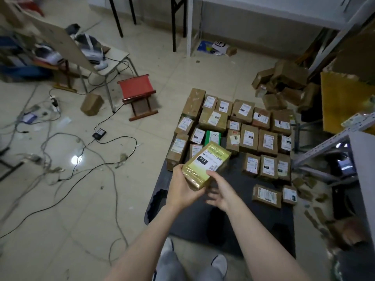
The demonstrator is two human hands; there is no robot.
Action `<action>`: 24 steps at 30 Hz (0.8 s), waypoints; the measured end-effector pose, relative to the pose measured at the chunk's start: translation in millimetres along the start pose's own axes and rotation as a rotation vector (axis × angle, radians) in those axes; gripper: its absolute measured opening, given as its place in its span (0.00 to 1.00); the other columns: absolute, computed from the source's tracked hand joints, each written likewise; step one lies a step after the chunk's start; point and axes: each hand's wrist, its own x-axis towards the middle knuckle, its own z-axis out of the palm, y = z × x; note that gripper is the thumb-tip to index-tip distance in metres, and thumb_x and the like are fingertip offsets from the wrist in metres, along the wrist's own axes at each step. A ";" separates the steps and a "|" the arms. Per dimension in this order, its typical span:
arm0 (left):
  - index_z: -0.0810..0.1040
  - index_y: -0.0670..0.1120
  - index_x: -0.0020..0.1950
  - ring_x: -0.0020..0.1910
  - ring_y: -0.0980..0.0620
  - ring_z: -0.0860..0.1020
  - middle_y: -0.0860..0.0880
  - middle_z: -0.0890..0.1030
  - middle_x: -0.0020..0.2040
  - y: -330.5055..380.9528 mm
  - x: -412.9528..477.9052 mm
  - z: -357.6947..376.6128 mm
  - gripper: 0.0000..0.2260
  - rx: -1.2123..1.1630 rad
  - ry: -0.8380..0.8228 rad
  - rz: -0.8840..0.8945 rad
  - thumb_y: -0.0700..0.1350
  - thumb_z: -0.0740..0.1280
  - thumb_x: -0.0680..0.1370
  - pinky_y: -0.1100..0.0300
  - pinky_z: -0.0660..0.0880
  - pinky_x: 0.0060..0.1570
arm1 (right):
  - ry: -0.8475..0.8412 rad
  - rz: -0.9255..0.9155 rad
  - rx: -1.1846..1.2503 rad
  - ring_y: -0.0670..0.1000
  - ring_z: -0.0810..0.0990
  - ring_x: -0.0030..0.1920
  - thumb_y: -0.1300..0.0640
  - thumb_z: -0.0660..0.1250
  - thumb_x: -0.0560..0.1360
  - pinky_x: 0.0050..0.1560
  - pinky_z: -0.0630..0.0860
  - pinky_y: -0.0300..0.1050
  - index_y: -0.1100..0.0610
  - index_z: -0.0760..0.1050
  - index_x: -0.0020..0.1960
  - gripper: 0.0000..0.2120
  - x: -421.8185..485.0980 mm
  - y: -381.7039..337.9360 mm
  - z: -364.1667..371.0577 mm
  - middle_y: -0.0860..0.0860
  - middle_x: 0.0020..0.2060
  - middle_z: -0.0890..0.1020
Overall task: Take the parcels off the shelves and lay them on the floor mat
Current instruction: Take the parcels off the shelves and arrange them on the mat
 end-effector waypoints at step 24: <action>0.63 0.44 0.63 0.57 0.45 0.77 0.46 0.72 0.62 -198.9 62.2 101.8 0.38 0.646 -0.436 -0.240 0.67 0.73 0.66 0.47 0.78 0.50 | 0.165 0.078 0.034 0.60 0.84 0.52 0.53 0.74 0.73 0.38 0.83 0.50 0.60 0.74 0.65 0.24 210.7 105.1 -23.0 0.60 0.55 0.83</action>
